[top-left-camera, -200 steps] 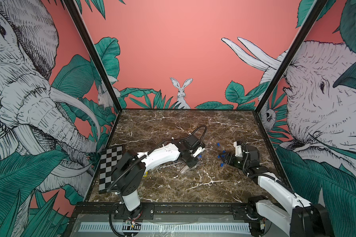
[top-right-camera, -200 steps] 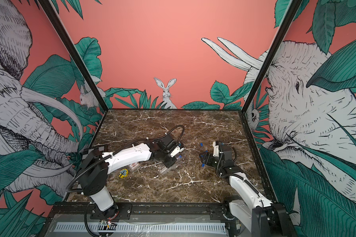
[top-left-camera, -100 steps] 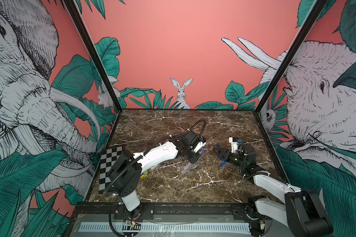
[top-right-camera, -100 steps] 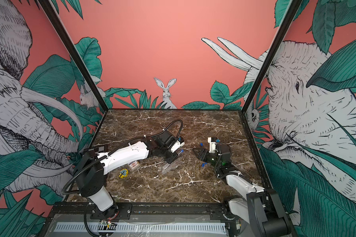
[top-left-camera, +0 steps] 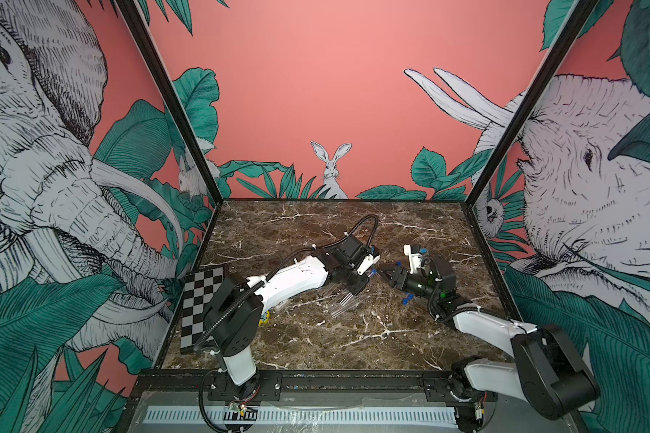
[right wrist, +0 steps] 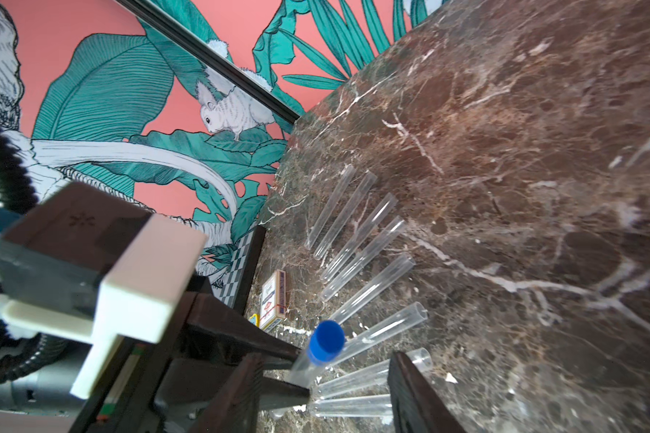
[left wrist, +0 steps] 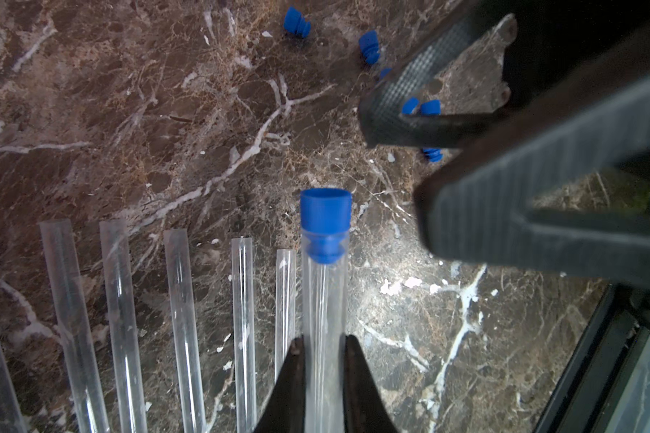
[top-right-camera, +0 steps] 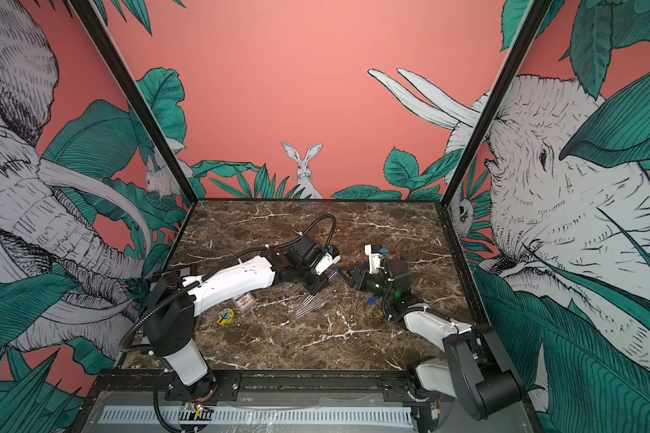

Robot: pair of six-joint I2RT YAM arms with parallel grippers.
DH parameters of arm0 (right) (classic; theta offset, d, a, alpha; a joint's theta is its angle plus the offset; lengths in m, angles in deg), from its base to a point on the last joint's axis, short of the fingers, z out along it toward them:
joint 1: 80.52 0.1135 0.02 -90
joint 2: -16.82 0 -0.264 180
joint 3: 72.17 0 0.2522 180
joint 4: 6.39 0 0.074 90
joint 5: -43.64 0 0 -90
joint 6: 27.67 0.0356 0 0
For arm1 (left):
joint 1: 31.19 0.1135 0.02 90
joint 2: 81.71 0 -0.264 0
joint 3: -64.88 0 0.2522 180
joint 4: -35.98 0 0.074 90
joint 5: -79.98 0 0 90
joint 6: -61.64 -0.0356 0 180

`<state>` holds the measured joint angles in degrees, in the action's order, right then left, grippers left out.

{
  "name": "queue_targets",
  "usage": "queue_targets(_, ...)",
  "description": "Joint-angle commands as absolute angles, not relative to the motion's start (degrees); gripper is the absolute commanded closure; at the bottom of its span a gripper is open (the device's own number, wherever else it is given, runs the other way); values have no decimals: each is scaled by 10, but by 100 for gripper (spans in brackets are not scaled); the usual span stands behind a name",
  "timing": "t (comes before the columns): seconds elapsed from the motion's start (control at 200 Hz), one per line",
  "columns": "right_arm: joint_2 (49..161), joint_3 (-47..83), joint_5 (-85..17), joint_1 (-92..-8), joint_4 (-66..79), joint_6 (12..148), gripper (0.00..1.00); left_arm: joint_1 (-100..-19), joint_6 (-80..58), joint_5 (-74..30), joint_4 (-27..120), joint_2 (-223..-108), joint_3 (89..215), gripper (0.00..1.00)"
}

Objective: Remove stoppers from test tubes
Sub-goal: Open the stopper on the test tube.

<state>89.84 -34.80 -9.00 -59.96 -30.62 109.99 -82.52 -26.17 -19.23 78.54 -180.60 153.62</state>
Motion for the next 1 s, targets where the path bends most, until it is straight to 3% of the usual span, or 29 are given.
queue_targets(0.0,914,-336,-86,-591,-363,1117,47,-825,-253,-201,777,-1800,1549,85)
queue_targets(0.445,951,-327,-92,-572,-400,1136,52,-825,-251,-211,763,-1790,1547,85)
queue_targets(0.995,967,-322,-93,-563,-444,1168,65,-825,-254,-215,758,-1790,1542,85)
